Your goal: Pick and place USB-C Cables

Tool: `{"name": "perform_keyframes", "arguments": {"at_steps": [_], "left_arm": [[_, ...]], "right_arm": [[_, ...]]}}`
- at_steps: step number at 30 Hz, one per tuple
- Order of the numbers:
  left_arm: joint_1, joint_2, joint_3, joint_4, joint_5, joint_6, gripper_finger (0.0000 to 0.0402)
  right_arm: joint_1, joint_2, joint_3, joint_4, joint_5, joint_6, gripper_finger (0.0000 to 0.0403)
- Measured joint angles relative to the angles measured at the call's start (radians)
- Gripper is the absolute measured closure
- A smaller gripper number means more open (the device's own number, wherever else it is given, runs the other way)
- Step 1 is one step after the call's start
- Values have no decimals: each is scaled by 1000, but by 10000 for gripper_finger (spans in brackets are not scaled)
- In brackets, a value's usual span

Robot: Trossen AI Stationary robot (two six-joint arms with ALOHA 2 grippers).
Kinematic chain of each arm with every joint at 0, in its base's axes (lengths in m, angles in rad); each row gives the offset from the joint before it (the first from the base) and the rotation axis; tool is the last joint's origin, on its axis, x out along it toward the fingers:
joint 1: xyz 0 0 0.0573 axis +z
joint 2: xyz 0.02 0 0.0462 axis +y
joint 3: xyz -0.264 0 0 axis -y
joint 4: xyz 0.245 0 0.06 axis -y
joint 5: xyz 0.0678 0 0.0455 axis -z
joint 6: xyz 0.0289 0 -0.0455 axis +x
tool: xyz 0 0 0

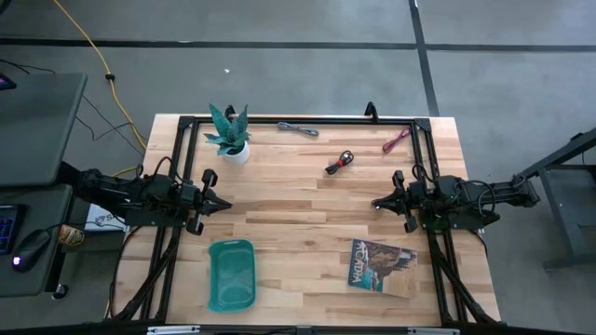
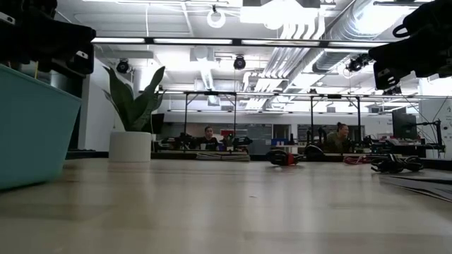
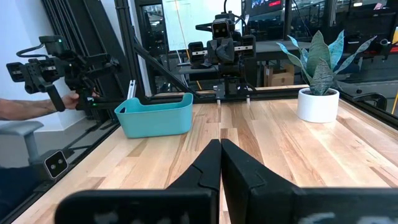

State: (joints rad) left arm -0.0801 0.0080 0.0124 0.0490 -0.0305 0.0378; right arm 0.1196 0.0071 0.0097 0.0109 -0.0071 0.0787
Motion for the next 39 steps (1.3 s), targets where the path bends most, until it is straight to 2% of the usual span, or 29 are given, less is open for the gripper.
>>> {"name": "perform_keyframes", "arguments": {"at_steps": [39], "left_arm": [[0, 0, 0, 0, 0, 0, 401]], "right_arm": [[0, 0, 0, 0, 3, -30, 402]]}}
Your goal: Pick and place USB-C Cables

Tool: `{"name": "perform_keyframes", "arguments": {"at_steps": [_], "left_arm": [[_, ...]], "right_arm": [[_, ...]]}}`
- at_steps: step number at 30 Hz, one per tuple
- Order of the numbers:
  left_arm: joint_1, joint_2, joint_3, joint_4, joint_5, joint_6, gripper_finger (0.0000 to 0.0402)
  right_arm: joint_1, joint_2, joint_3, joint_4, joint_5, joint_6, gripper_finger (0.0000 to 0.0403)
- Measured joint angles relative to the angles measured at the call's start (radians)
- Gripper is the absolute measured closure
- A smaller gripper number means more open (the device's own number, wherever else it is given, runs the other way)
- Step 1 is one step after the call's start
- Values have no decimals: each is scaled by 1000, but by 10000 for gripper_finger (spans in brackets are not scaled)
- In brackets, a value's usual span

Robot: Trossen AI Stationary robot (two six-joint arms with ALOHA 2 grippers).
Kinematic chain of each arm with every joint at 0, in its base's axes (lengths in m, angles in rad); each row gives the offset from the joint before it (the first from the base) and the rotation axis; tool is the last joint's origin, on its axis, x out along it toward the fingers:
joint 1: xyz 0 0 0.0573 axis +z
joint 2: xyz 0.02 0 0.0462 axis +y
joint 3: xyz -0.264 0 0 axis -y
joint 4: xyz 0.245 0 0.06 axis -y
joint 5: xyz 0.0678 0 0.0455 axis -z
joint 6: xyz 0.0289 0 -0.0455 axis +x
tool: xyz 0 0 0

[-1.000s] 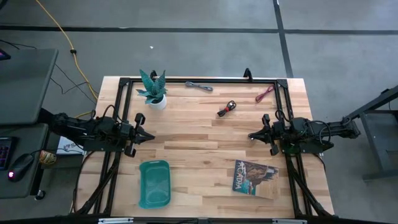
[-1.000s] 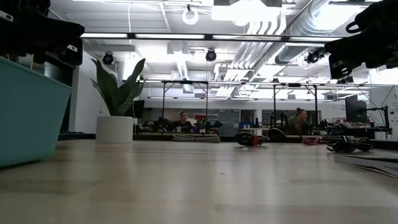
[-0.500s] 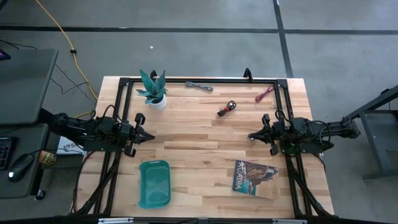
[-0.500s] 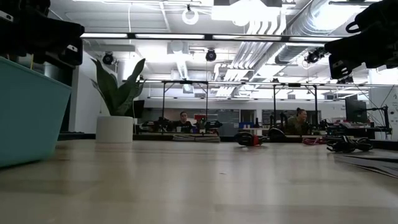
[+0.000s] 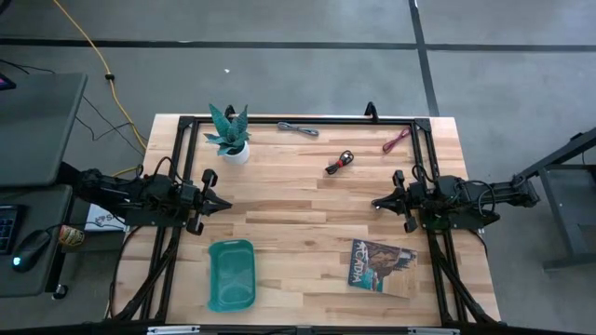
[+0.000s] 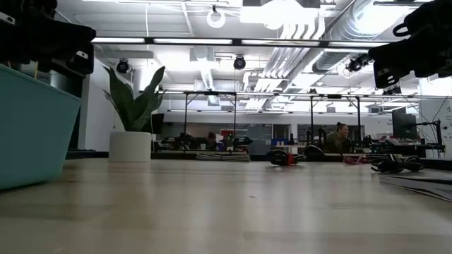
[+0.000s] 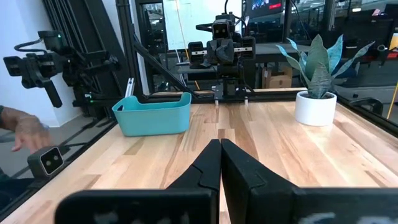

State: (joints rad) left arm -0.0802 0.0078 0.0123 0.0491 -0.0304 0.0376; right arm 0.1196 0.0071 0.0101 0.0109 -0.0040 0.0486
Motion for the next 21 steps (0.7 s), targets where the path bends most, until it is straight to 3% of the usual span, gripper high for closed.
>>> {"name": "perform_keyframes", "arguments": {"at_steps": [21], "left_arm": [[0, 0, 0, 0, 0, 0, 401]], "right_arm": [[0, 0, 0, 6, 3, -4, 402]]}}
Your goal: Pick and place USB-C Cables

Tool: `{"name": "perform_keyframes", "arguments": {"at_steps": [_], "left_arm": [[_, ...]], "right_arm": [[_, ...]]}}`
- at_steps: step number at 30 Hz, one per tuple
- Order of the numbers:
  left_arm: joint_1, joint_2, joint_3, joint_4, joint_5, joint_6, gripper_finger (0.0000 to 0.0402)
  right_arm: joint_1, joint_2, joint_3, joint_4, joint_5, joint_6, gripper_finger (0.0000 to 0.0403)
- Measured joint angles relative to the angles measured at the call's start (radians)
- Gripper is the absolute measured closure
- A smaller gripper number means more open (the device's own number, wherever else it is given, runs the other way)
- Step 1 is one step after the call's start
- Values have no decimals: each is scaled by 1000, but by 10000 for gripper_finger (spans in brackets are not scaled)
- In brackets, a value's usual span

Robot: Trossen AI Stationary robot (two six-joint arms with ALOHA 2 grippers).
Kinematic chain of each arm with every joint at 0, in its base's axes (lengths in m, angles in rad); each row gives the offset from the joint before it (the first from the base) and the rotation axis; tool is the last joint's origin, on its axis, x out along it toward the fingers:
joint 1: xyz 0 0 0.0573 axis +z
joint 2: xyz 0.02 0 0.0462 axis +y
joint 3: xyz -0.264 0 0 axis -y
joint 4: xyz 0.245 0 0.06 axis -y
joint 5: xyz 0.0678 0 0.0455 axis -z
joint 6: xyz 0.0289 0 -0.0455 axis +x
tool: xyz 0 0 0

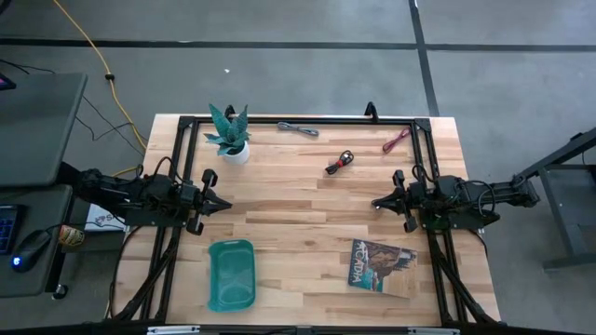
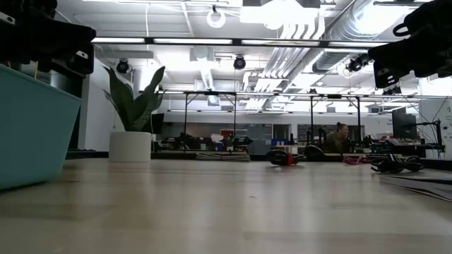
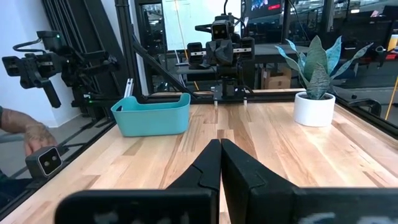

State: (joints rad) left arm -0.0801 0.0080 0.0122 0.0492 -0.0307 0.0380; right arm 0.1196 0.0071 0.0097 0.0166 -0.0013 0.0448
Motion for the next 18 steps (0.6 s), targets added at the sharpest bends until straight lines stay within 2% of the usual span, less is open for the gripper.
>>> {"name": "perform_keyframes", "arguments": {"at_steps": [18], "left_arm": [[0, 0, 0, 0, 0, 0, 401]], "right_arm": [[0, 0, 0, 2, 0, 0, 402]]}}
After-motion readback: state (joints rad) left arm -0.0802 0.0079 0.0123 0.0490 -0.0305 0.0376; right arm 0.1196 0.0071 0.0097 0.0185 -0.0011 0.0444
